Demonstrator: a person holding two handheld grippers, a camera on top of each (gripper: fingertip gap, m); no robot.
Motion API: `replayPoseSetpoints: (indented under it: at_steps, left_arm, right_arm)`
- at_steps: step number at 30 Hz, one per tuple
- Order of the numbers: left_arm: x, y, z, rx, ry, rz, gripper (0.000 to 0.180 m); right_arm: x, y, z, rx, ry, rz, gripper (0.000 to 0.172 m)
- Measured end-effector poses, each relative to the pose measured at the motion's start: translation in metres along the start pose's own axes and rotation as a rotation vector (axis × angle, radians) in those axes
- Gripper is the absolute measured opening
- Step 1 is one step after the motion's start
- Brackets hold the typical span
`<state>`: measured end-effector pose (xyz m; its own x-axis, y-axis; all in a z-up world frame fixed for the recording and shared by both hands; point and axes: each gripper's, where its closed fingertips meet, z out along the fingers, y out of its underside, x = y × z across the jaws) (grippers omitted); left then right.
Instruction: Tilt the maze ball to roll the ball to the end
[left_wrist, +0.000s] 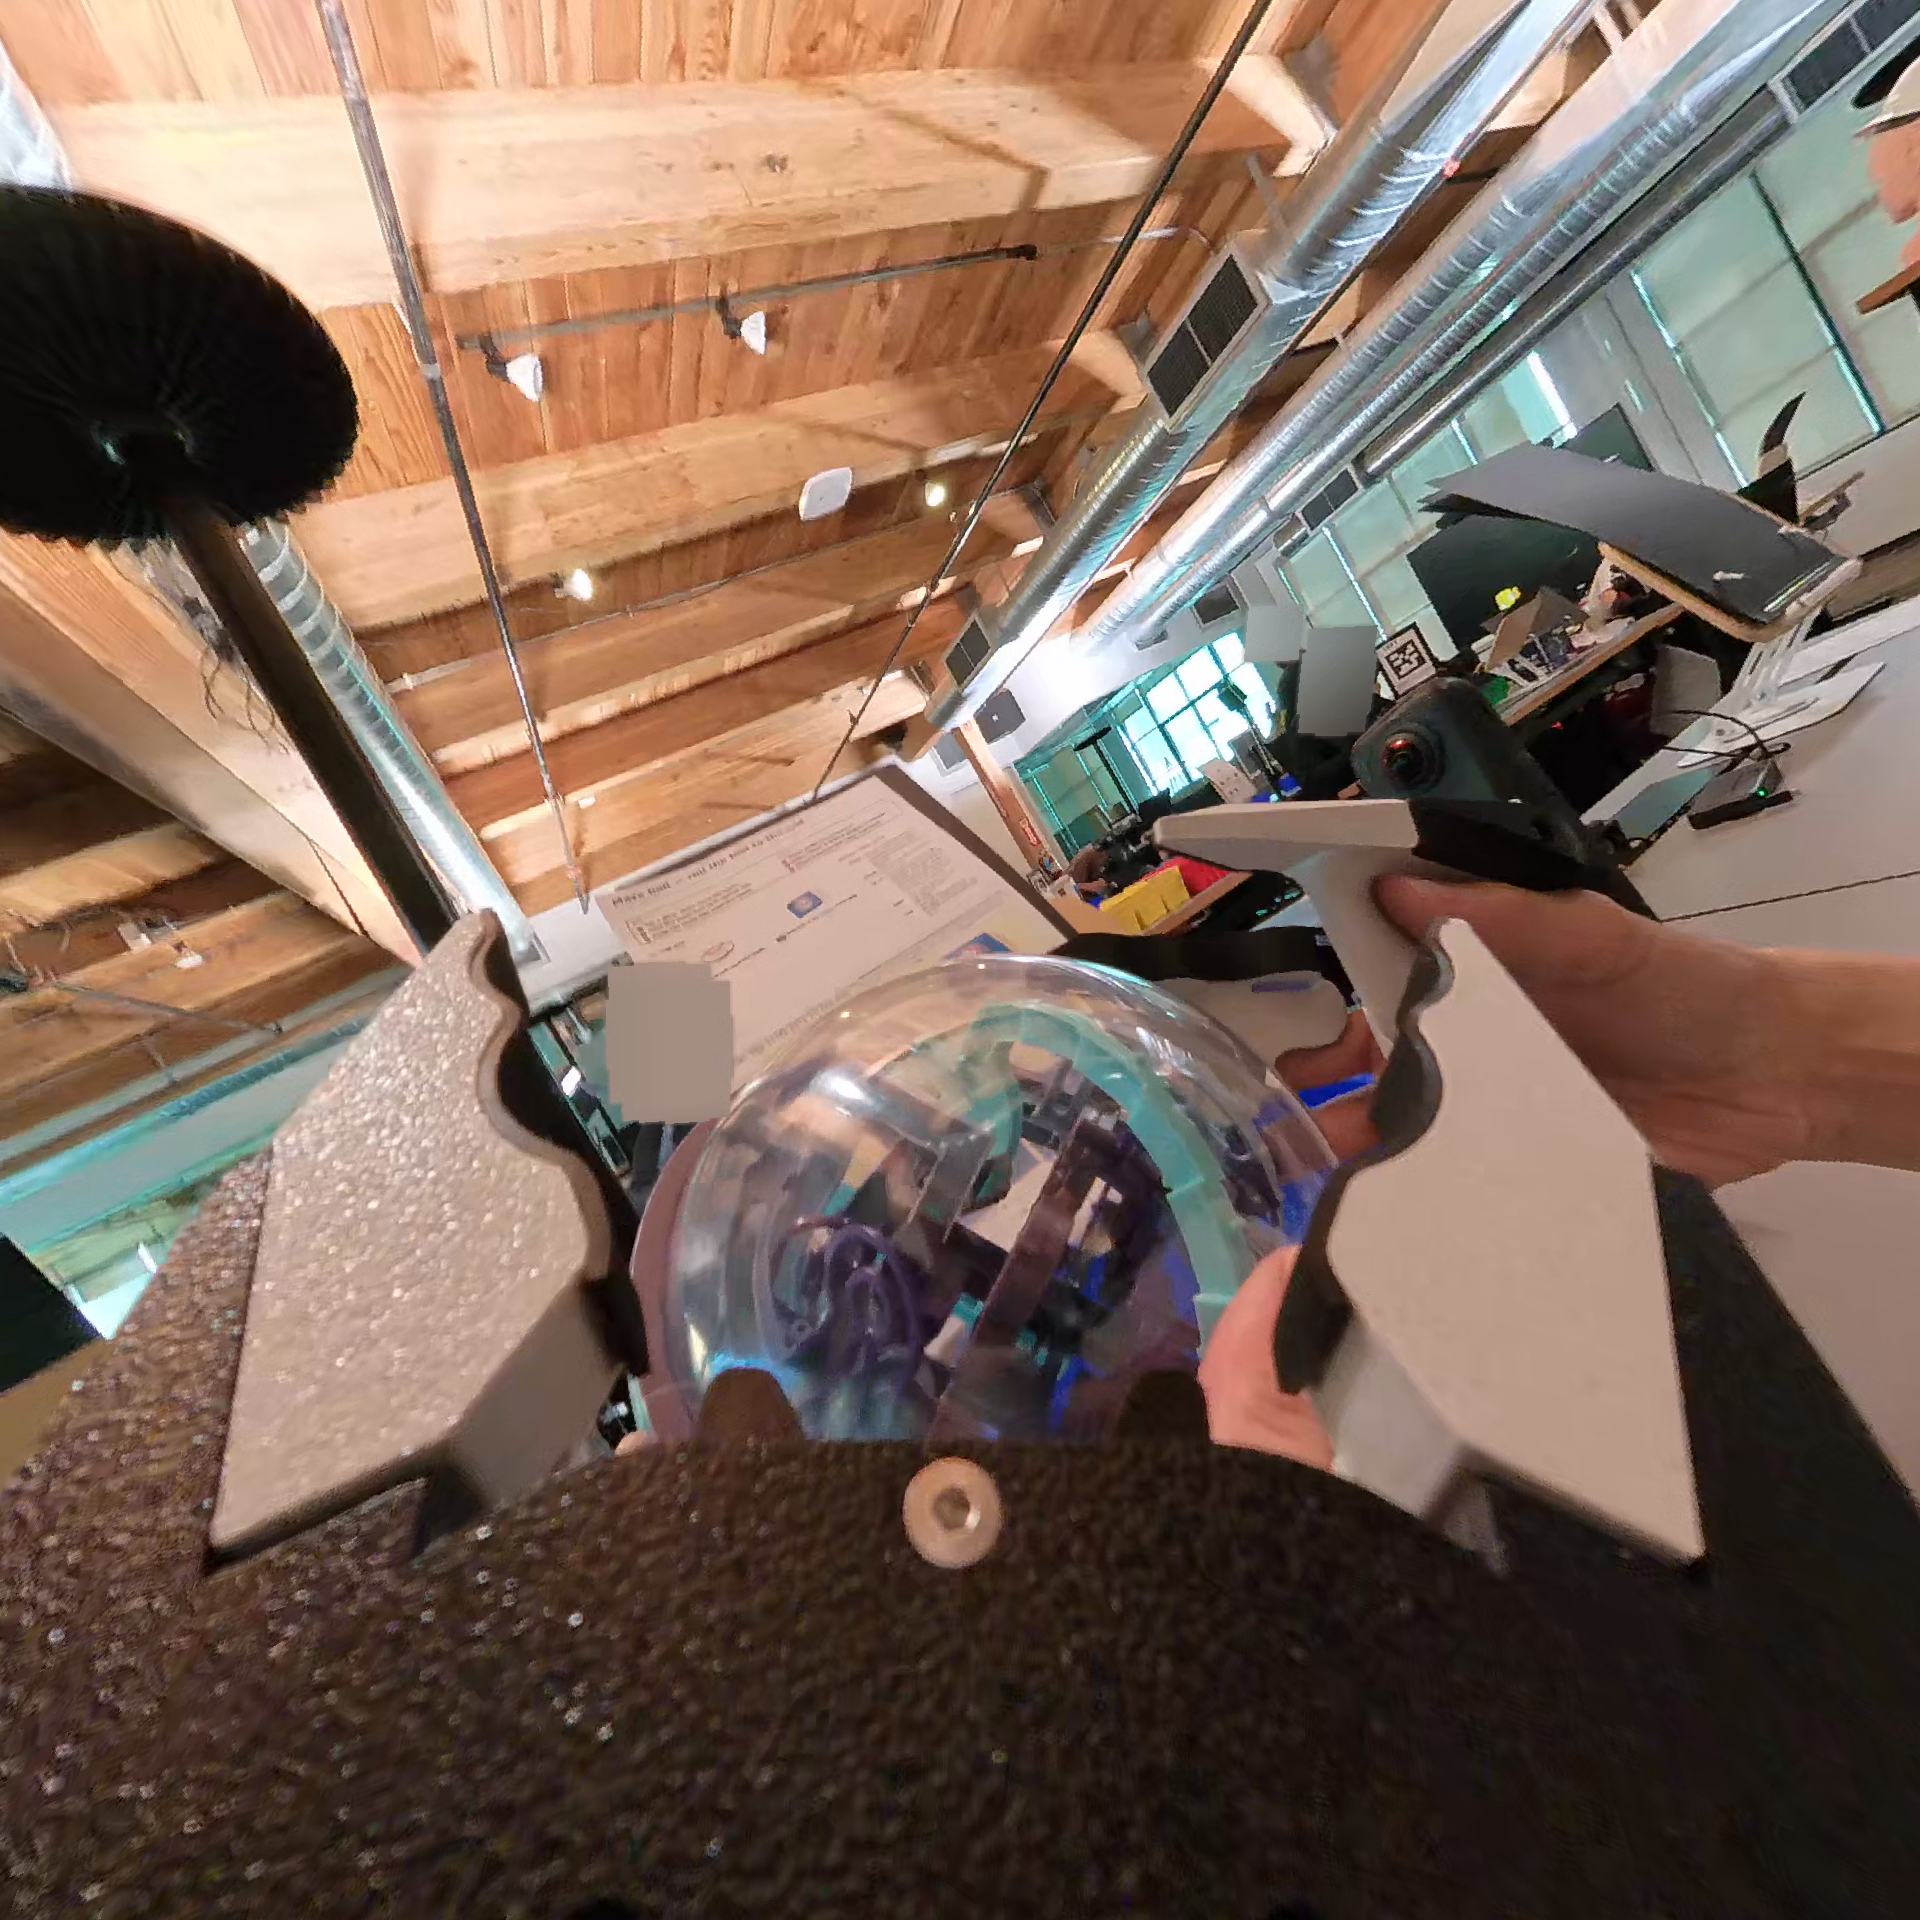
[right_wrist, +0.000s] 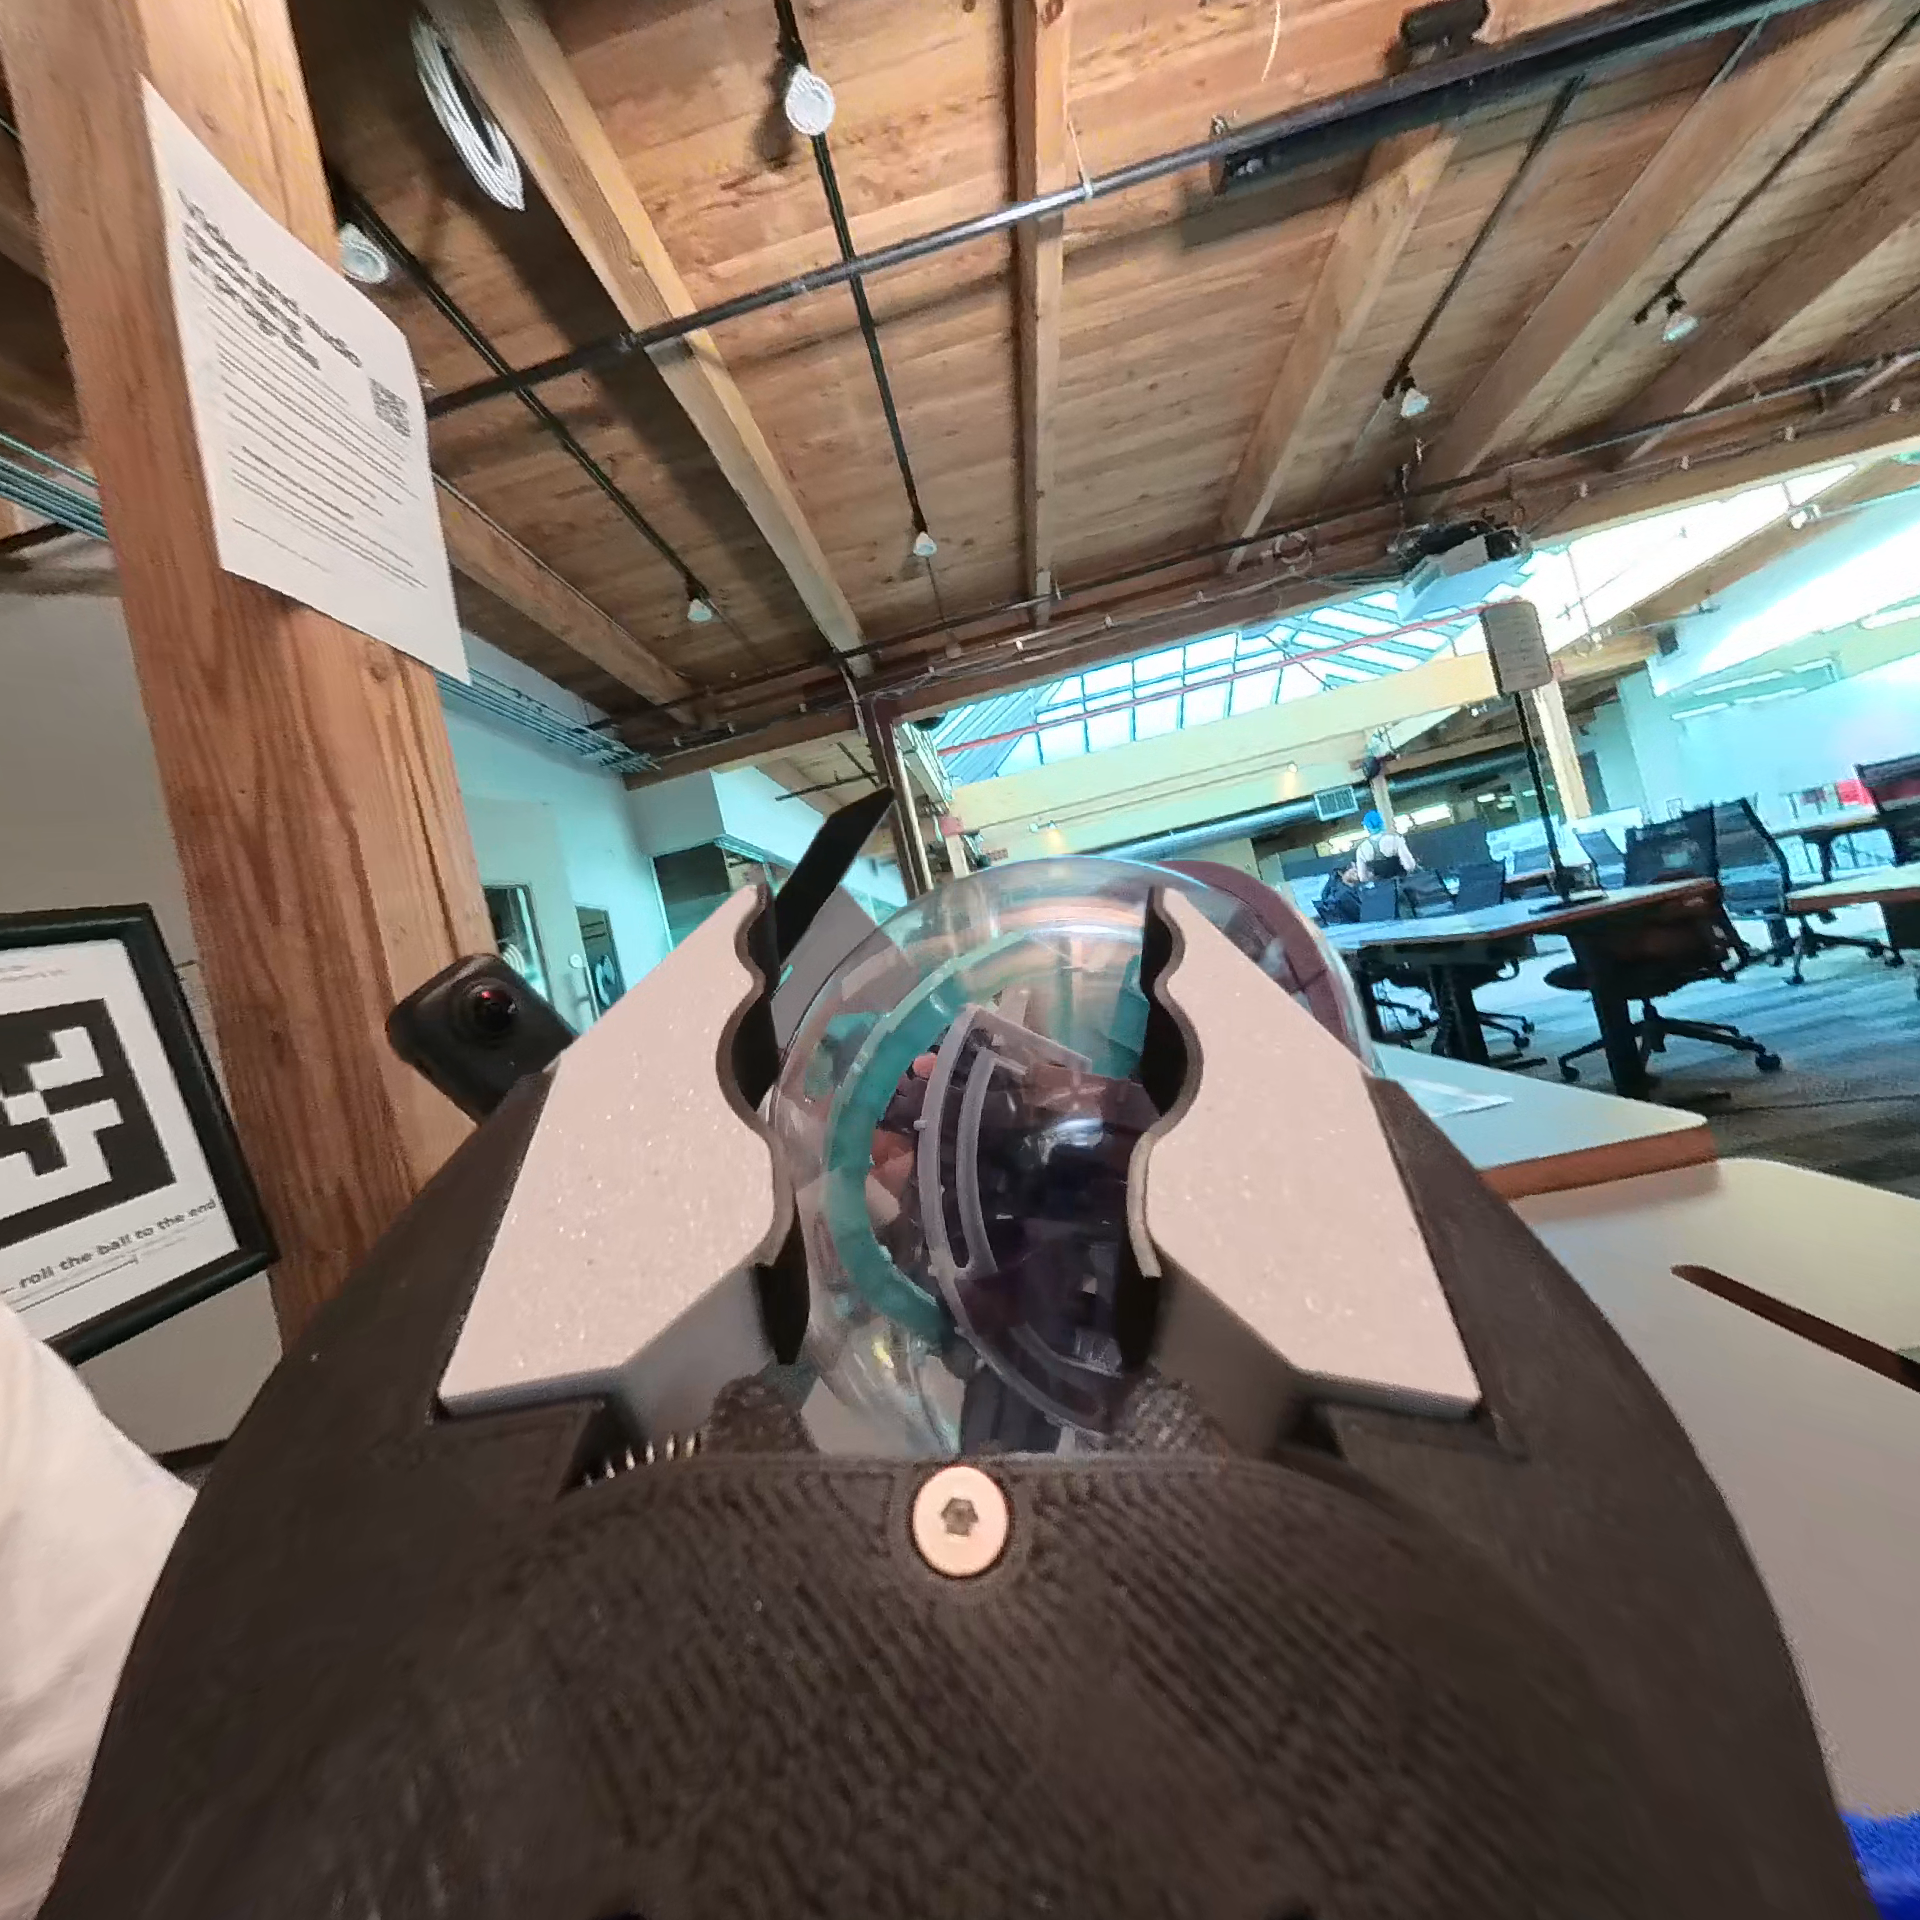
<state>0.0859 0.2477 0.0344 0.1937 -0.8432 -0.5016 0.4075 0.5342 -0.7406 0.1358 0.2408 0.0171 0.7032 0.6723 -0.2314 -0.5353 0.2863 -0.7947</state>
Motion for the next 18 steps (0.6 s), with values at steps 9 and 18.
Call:
replayPoseSetpoints:
  at_steps: [9,18]
  left_arm:
    - [0.045,-0.065,-0.016,0.347,0.059,0.414,0.157]
    - [0.068,-0.089,-0.025,0.469,0.051,0.57,0.157]
  right_arm:
    - [-0.055,-0.047,-0.011,0.211,-0.19,-0.214,0.06]
    - [-0.087,-0.058,-0.017,0.224,-0.273,-0.354,0.059]
